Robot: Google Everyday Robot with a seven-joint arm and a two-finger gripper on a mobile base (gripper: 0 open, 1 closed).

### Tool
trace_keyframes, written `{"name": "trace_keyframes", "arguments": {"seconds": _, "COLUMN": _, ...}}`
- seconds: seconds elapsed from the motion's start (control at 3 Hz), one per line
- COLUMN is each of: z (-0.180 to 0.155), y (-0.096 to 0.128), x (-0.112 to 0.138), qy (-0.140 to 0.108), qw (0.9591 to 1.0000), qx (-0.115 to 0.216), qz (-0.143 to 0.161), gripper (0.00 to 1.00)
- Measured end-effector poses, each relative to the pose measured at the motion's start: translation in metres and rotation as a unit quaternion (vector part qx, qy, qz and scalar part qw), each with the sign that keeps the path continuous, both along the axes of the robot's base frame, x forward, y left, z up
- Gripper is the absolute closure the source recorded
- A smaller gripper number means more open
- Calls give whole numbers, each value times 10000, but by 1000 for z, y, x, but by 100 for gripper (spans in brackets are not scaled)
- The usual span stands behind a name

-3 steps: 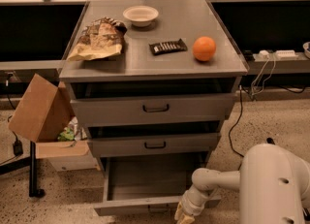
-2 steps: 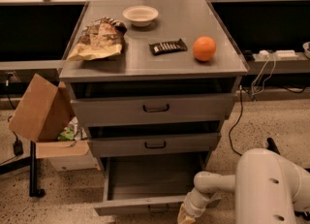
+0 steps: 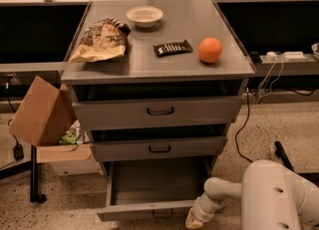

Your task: Close bottom drawer

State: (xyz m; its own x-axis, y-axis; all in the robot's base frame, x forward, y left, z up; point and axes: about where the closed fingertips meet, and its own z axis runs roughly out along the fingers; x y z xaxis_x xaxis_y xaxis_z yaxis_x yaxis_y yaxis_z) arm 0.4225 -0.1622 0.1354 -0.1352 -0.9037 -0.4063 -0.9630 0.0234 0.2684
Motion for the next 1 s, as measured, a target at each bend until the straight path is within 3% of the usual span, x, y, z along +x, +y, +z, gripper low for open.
{"name": "trace_keyframes", "arguments": {"seconds": 0.33, "z": 0, "y": 0, "x": 0, "qy": 0, "qw": 10000, "qx": 0, "qz": 0, "gripper": 73}}
{"name": "trace_keyframes", "arguments": {"seconds": 1.0, "z": 0, "y": 0, "x": 0, "qy": 1, "qw": 10000, "qx": 0, "qz": 0, "gripper": 12}}
